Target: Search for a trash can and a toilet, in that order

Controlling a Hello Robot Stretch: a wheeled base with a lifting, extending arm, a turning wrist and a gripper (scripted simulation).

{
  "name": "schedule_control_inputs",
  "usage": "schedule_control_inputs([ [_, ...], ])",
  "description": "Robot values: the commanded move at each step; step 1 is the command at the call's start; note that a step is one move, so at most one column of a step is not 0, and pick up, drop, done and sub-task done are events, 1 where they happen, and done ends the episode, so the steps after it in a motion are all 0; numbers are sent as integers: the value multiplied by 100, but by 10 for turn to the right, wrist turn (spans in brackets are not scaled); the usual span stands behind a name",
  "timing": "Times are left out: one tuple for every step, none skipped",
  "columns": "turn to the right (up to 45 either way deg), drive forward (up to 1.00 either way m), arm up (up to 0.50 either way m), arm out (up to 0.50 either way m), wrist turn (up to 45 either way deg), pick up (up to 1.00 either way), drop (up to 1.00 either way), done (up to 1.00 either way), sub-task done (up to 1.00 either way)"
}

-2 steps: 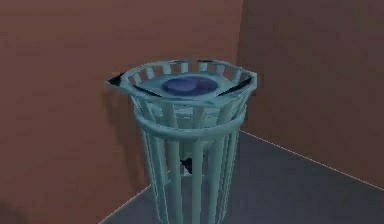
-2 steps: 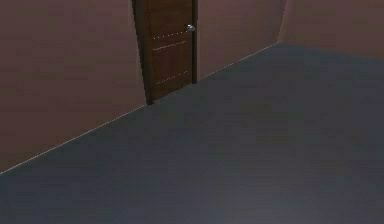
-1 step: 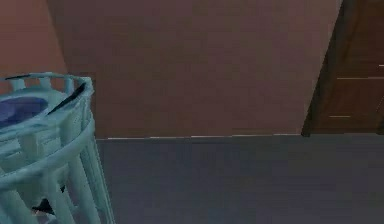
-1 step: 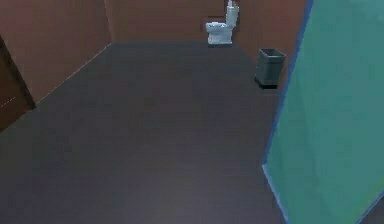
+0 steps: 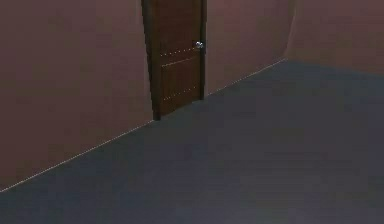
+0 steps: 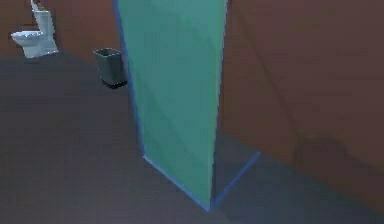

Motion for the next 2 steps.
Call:
schedule_control_inputs([
  [450, 0, 0, 0, 0, 0, 0, 0, 0],
  [30, 0, 0, 0, 0, 0, 0, 0, 0],
])
